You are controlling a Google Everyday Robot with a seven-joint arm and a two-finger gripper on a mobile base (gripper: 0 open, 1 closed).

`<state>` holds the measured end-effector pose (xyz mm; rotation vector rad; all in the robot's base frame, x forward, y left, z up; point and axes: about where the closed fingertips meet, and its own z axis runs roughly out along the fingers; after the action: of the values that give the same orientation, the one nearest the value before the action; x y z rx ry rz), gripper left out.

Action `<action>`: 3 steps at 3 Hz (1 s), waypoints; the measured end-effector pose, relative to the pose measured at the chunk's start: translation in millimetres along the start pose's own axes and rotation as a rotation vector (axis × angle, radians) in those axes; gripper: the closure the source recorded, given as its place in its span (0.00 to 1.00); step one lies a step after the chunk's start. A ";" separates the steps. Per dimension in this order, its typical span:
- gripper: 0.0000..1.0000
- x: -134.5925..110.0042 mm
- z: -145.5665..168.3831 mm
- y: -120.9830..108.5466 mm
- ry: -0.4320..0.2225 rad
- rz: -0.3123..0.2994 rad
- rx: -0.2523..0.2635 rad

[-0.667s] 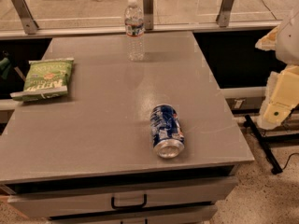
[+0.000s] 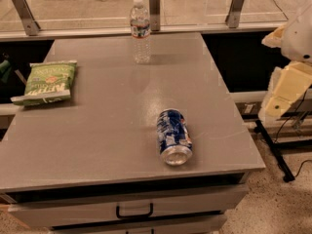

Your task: Knock water bottle over

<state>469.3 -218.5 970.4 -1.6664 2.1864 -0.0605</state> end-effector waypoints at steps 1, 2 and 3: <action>0.00 -24.4 30.5 -57.0 -0.135 -0.006 0.044; 0.00 -60.9 63.0 -116.9 -0.300 -0.024 0.066; 0.00 -107.3 104.4 -163.3 -0.457 -0.024 0.030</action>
Offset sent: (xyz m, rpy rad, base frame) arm 0.2428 0.0606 -0.0050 0.4624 -0.2580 0.1513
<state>677.0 -145.2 947.1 -1.5113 1.8125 0.2553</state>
